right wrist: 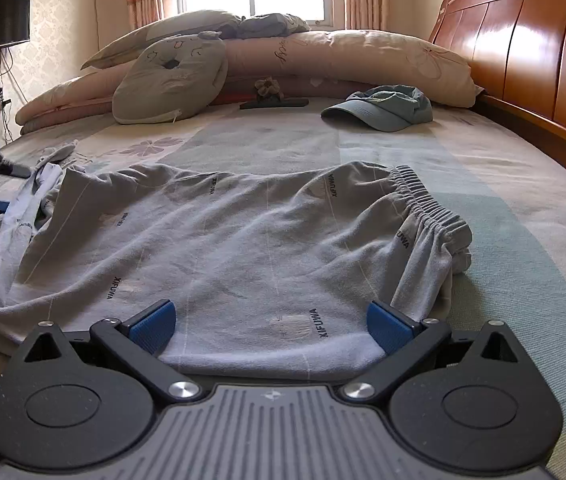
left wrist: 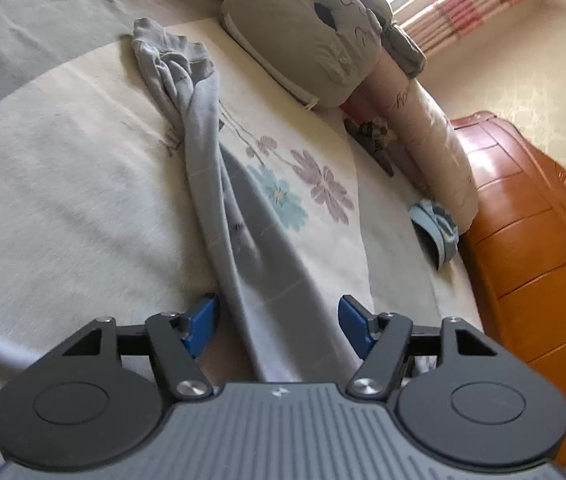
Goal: Fold clothes
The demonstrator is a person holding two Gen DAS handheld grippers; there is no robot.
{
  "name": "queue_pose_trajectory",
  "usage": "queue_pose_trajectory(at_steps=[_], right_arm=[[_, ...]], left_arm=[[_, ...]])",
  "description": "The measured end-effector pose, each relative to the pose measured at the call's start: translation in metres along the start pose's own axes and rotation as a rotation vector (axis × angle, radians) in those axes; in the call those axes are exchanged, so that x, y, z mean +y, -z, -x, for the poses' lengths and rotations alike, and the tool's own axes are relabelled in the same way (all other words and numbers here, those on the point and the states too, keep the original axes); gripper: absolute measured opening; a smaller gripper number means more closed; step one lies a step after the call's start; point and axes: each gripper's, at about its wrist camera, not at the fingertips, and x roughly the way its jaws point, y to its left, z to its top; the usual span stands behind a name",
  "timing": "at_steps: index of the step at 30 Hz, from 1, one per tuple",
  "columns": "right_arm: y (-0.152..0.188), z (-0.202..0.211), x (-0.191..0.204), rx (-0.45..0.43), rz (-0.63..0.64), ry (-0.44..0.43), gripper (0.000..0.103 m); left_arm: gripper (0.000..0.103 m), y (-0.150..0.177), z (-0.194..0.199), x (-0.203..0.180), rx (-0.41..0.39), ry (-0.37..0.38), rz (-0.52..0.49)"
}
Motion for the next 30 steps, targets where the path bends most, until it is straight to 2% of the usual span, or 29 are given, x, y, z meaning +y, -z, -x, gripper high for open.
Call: queue_pose_trajectory(at_steps=[4,10,18,21,23,24,26,27,30], right_arm=[[0.000,0.000,-0.001,0.000,0.000,-0.003,0.103],[0.000,0.000,0.000,-0.003,-0.008,-0.005,0.103],[0.001,0.003,-0.006,-0.020,-0.044,-0.033,0.103],[0.001,0.004,-0.010,-0.033,-0.069,-0.051,0.103],[0.002,0.005,-0.012,-0.039,-0.083,-0.061,0.103],[0.002,0.005,-0.013,-0.041,-0.088,-0.065,0.103],[0.002,0.006,-0.014,-0.046,-0.099,-0.074,0.103],[0.002,0.006,-0.015,-0.049,-0.105,-0.078,0.103],[0.003,0.007,-0.016,-0.054,-0.115,-0.084,0.103]], left_arm=[[0.068,-0.010,-0.009,0.010,-0.026,0.043,0.089],[0.066,0.002,-0.005,0.009,-0.013,0.082,0.033],[0.063,-0.021,-0.029,0.008,-0.042,0.054,0.047],[0.054,-0.015,-0.025,0.010,-0.065,0.045,0.037],[0.037,-0.013,-0.023,0.016,-0.077,0.041,0.036],[0.032,-0.014,-0.024,0.022,-0.079,0.042,0.063],[0.014,-0.017,-0.024,0.036,-0.080,0.045,0.145],[0.010,-0.018,-0.025,0.041,-0.075,0.042,0.171],[0.009,-0.017,-0.025,0.041,-0.074,0.032,0.154]])
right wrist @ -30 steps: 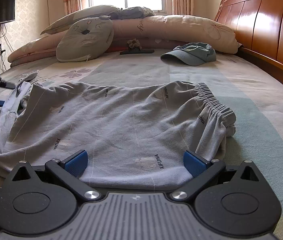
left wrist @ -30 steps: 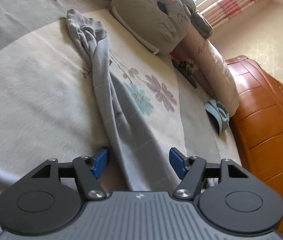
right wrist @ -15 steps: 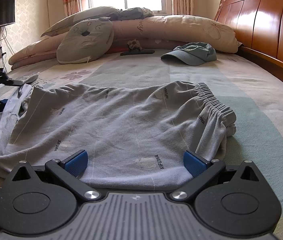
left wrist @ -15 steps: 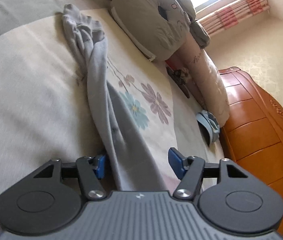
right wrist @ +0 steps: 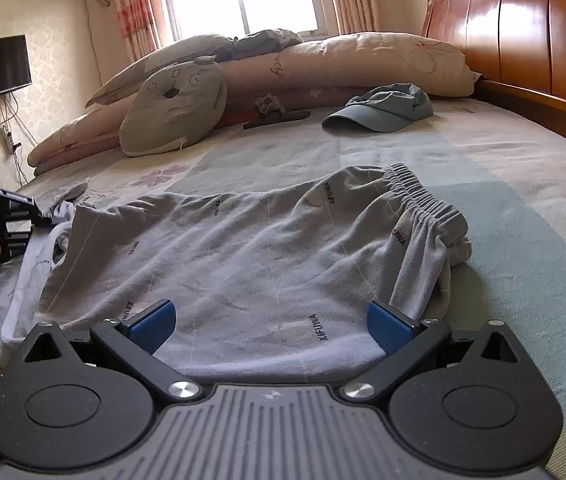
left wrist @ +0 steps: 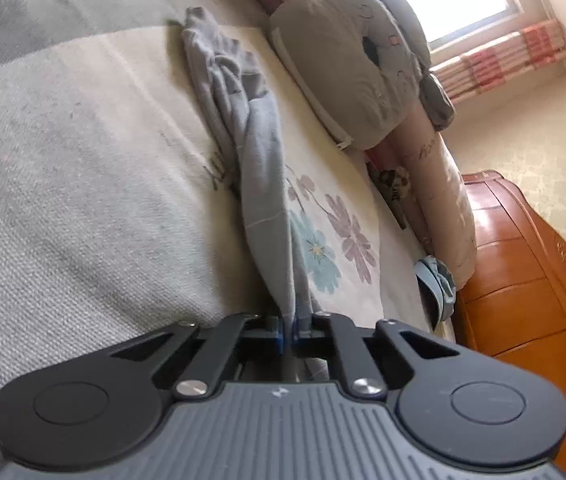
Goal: Fold clothes
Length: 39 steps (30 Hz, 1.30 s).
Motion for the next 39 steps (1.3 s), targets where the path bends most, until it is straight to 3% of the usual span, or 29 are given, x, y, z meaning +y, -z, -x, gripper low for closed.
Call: queue_pose_trajectory(at_steps=[6,12,25,34,39], right_arm=[[0.001,0.002,-0.004,-0.014,-0.029,-0.020,0.103],[0.001,0.002,-0.004,-0.015,-0.030,-0.023,0.103],[0.002,0.004,-0.008,-0.025,-0.052,-0.043,0.103],[0.001,0.004,-0.006,-0.019,-0.038,-0.038,0.103],[0.001,0.002,-0.003,-0.010,-0.020,-0.026,0.103]], left_arm=[[0.009,-0.003,0.000,0.006,0.011,0.028,0.064],[0.006,-0.005,0.001,-0.007,0.010,-0.020,0.055],[0.003,0.008,0.091,-0.068,-0.182,-0.024,-0.121],[0.003,0.043,0.153,-0.105,-0.315,-0.114,-0.322],[0.003,0.067,0.180,-0.101,-0.362,-0.183,-0.355]])
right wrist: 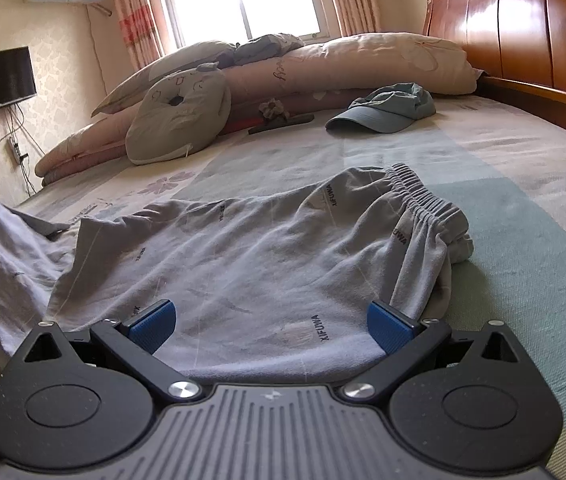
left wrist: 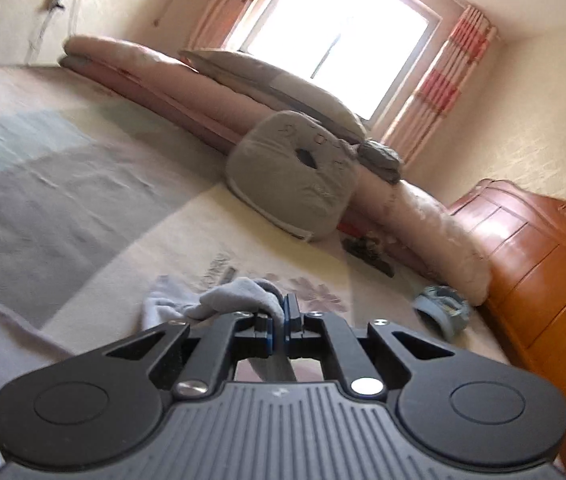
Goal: Fold clothes
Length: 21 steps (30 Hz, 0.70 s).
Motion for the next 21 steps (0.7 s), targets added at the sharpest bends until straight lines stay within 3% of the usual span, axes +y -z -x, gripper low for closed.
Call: queue_pose_trajectory(at_steps=[13,21], right_arm=[[-0.006,-0.008,0.011,0.068,0.092,0.050,0.103],[-0.004,-0.012,0.021,0.094,0.144,0.101,0.103]], left_arm=[[0.003,0.015,0.028,0.042,0.014,-0.165,-0.003],[0.003,0.031,0.025,0.064,0.101,-0.198,-0.015]])
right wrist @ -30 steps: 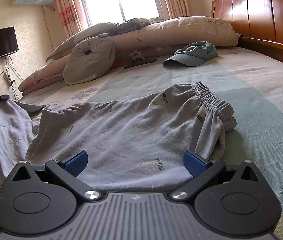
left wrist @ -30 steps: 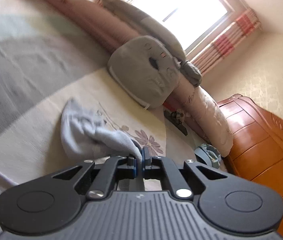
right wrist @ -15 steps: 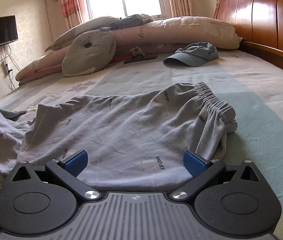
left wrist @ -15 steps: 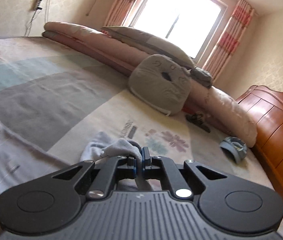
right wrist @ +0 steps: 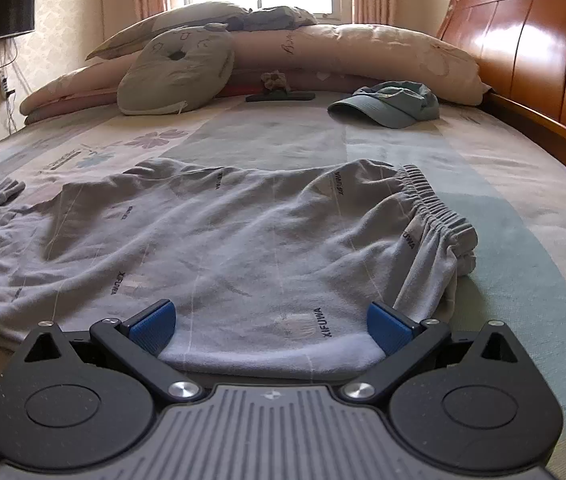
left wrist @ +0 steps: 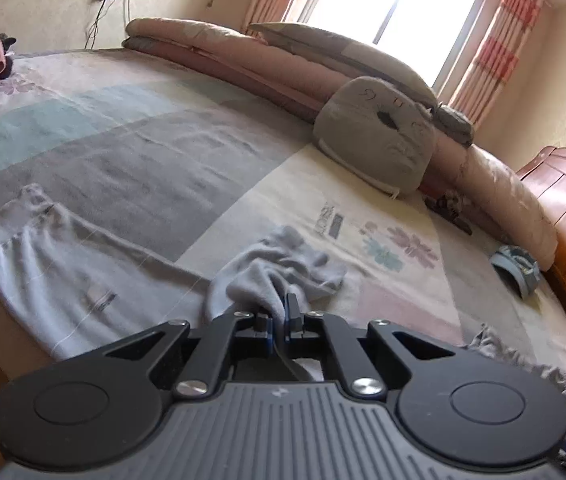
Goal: Fold clothes
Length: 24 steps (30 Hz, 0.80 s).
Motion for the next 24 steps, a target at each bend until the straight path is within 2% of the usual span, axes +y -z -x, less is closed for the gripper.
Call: queue_pose_trajectory(at_steps=[9,12,15,20,24], right_arm=[[-0.013,-0.002,0.005,0.080,-0.009,0.027,0.103],[-0.021,0.002,0.009,0.107,-0.049,-0.013,0.103],[-0.030,0.007,0.016,0.117,-0.080,-0.055,0.103],[-0.038,0.002,0.045,0.101,-0.010,-0.089,0.103],[-0.029,-0.015,0.060,0.168,0.063,-0.066,0.103]], left_arm=[[0.003,0.011,-0.008,0.019,0.062,-0.024,0.000],[0.004,0.015,-0.015,0.021,0.139,-0.007,-0.009],[0.004,0.015,-0.014,0.020,0.173,0.011,-0.024],[0.006,0.008,-0.005,0.012,0.212,0.006,-0.091],[0.009,-0.002,0.010,0.014,0.228,-0.050,-0.123]])
